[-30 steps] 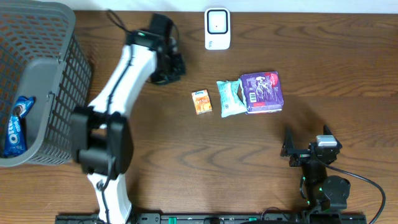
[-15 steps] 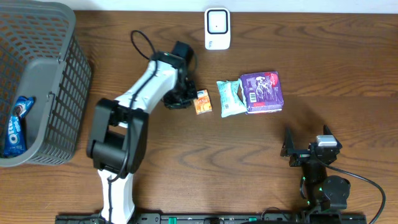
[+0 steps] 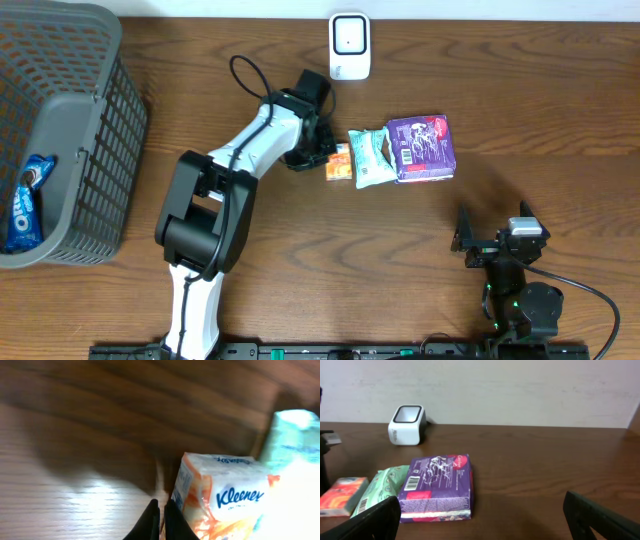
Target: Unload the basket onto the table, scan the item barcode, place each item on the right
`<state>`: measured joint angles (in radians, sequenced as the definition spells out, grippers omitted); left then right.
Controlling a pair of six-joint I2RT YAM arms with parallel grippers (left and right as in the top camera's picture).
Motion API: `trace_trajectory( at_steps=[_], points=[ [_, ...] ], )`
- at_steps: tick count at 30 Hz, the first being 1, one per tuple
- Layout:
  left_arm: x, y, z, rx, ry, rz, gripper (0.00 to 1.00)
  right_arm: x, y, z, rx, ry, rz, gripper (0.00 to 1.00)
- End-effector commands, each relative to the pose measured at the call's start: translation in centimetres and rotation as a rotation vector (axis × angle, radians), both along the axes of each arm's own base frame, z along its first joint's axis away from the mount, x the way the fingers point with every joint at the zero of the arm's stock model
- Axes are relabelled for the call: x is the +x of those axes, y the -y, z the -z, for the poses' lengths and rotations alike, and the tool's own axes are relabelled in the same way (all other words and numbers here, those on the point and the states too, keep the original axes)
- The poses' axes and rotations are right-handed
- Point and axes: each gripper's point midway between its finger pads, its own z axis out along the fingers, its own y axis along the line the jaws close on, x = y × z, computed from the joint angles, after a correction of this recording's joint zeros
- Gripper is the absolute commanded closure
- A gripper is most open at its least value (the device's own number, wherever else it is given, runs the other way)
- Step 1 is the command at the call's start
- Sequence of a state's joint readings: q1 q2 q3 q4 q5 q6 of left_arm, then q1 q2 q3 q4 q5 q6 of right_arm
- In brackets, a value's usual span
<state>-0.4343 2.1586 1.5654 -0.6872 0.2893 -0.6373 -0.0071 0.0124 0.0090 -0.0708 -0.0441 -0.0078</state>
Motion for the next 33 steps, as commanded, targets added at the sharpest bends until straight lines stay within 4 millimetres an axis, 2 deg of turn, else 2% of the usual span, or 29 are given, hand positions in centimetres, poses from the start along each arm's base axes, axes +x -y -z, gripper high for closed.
trace_trajectory(
  at_steps=[1, 6, 9, 12, 16, 19, 20, 21, 22, 23, 24, 25, 26, 28, 30, 31, 32, 33],
  points=[
    [0.2, 1.7, 0.1, -0.037, 0.008, -0.03, 0.92, 0.0, 0.3, 0.1, 0.013, -0.001, 0.014, 0.01],
    [1.3, 2.1, -0.2, -0.048, 0.066, 0.014, 0.92, 0.0, 0.3, 0.1, 0.013, -0.001, 0.014, 0.01],
    [2.7, 0.2, -1.5, -0.022, 0.101, 0.039, 0.92, 0.0, 0.3, 0.1, 0.013, -0.001, 0.014, 0.01],
    [4.5, -3.0, -4.0, 0.04, 0.144, 0.003, 0.92, 0.0, 0.3, 0.1, 0.013, 0.0, 0.014, 0.01],
    [7.2, -7.4, -10.2, 0.096, 0.258, 0.002, 0.83, 0.0, 0.3, 0.1, 0.013, 0.0, 0.014, 0.01],
    [8.6, -10.2, -16.0, 0.101, 0.373, 0.005, 0.7, 0.0, 0.3, 0.1, 0.013, -0.001, 0.014, 0.01],
    [9.0, -11.2, -18.0, 0.102, 0.418, -0.004, 0.64, 0.0, 0.3, 0.1, 0.013, -0.001, 0.014, 0.01],
    [9.2, -12.0, -19.7, 0.102, 0.457, -0.016, 0.51, 0.0, 0.3, 0.1, 0.013, -0.001, 0.014, 0.01],
    [9.5, -13.5, -22.4, 0.105, 0.518, -0.048, 0.42, 0.0, 0.3, 0.1, 0.013, -0.001, 0.014, 0.01],
    [9.7, -15.2, -24.6, 0.12, 0.571, -0.086, 0.39, 0.0, 0.3, 0.1, 0.013, -0.001, 0.014, 0.01],
    [9.7, -16.4, -26.1, 0.135, 0.608, -0.115, 0.36, 0.0, 0.3, 0.1, 0.013, -0.001, 0.014, 0.01],
    [9.7, -18.3, -28.3, 0.156, 0.665, -0.159, 0.34, 0.0, 0.3, 0.1, 0.013, 0.0, 0.014, 0.01],
    [9.5, -20.4, -30.4, 0.182, 0.72, -0.211, 0.28, 0.0, 0.3, 0.1, 0.013, -0.001, 0.014, 0.01],
    [8.8, -23.9, -33.3, 0.228, 0.792, -0.293, 0.25, 0.0, 0.3, 0.1, 0.013, -0.001, 0.014, 0.01],
    [7.7, -27.5, -35.8, 0.273, 0.849, -0.378, 0.24, 0.0, 0.3, 0.1, 0.013, -0.001, 0.014, 0.01],
    [6.8, -30.1, -37.1, 0.309, 0.875, -0.439, 0.24, 0.0, 0.3, 0.1, 0.013, 0.0, 0.014, 0.01],
    [5.9, -32.5, -37.9, 0.348, 0.888, -0.496, 0.24, 0.0, 0.3, 0.1, 0.013, -0.001, 0.014, 0.01],
    [5.4, -33.8, -38.2, 0.371, 0.89, -0.526, 0.24, 0.0, 0.3, 0.1, 0.013, -0.001, 0.014, 0.01]
  ],
)
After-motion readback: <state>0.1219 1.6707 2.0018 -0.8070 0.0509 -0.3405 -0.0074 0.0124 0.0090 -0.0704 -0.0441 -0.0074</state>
